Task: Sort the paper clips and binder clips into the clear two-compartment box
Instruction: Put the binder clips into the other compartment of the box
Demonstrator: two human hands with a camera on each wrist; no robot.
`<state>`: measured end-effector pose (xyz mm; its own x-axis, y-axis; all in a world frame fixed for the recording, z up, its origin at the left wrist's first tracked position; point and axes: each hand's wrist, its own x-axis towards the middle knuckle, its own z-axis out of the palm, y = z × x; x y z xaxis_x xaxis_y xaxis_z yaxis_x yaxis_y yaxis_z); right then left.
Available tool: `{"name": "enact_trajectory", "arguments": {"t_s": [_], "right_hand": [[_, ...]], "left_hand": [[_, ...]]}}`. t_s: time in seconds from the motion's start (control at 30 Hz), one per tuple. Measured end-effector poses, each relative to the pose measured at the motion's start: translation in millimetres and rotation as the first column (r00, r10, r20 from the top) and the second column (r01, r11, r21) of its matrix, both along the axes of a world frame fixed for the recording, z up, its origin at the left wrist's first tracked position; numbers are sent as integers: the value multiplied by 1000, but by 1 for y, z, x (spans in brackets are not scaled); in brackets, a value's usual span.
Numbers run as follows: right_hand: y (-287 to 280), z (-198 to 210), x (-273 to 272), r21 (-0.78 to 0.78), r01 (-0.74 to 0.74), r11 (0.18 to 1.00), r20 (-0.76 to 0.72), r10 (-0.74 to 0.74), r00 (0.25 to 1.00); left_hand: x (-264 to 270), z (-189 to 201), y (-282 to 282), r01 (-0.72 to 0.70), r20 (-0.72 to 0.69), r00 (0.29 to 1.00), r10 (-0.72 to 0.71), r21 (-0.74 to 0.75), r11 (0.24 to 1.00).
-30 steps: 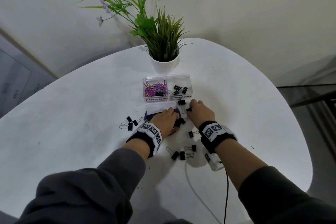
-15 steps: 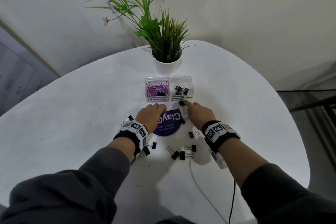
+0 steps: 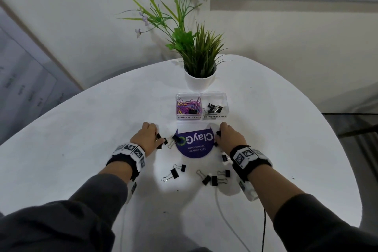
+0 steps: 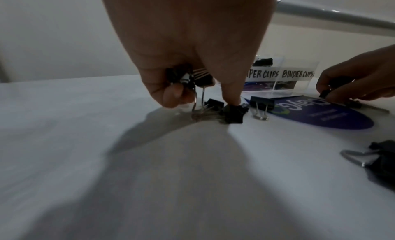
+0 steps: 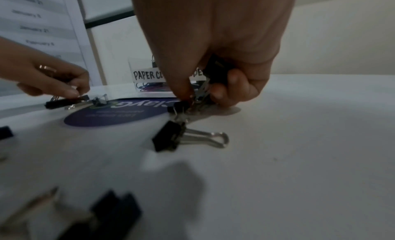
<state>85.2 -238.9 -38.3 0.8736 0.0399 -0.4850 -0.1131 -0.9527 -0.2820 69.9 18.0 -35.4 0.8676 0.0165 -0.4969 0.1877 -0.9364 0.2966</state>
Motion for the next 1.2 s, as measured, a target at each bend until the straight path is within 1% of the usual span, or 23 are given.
{"name": "enact_trajectory", "arguments": {"t_s": [0.1, 0.17, 0.23, 0.33, 0.43, 0.5, 0.57, 0.67, 0.73, 0.83, 0.9, 1.07, 1.13, 1.2], "right_hand": [[2, 1, 2, -71, -42, 997, 21, 44, 999], [2, 3, 2, -101, -75, 992, 32, 79, 996], [0, 4, 2, -96, -79, 992, 40, 83, 996], [-9, 9, 0, -42, -40, 998, 51, 42, 998], [-16, 18, -10, -58, -45, 997, 43, 48, 998], [-17, 23, -16, -99, -70, 993, 22, 73, 997], [-16, 26, -19, -125, -60, 990, -1, 60, 998], [-12, 28, -24, -98, -18, 995, -46, 14, 999], [-8, 27, -27, -70, -14, 997, -69, 9, 998], [0, 23, -28, -62, -19, 998, -78, 14, 997], [5, 19, -28, -87, -36, 996, -64, 30, 997], [12, 16, -30, -111, -126, 986, -58, 120, 991], [11, 22, -28, -97, -138, 986, -59, 133, 989], [7, 33, -19, -70, -102, 992, -20, 101, 995]], "left_hand": [[-2, -7, -6, -35, -6, 999, 35, -19, 999], [-5, -11, -11, -46, 15, 999, 47, -26, 999], [-8, -13, -16, -78, 31, 996, 80, -70, 995], [-15, -10, -19, -121, 18, 992, 124, -129, 984], [-30, -7, -24, -104, -14, 995, 103, -108, 989], [-40, -5, -30, -93, -4, 996, 93, -98, 991], [-48, -4, -36, -61, 15, 998, 62, -79, 995], [-56, -2, -41, -14, 29, 999, 16, -50, 999], [-56, -1, -42, -1, 28, 1000, 3, -45, 999], [-53, 3, -38, -13, 26, 1000, 14, -45, 999], [-50, 7, -34, -34, 12, 999, 35, -57, 998], [-48, 15, -28, -17, -71, 997, 13, -47, 999], [-45, 18, -27, -47, -83, 996, 40, -80, 996], [-38, 20, -25, -82, -79, 994, 71, -145, 986]]}}
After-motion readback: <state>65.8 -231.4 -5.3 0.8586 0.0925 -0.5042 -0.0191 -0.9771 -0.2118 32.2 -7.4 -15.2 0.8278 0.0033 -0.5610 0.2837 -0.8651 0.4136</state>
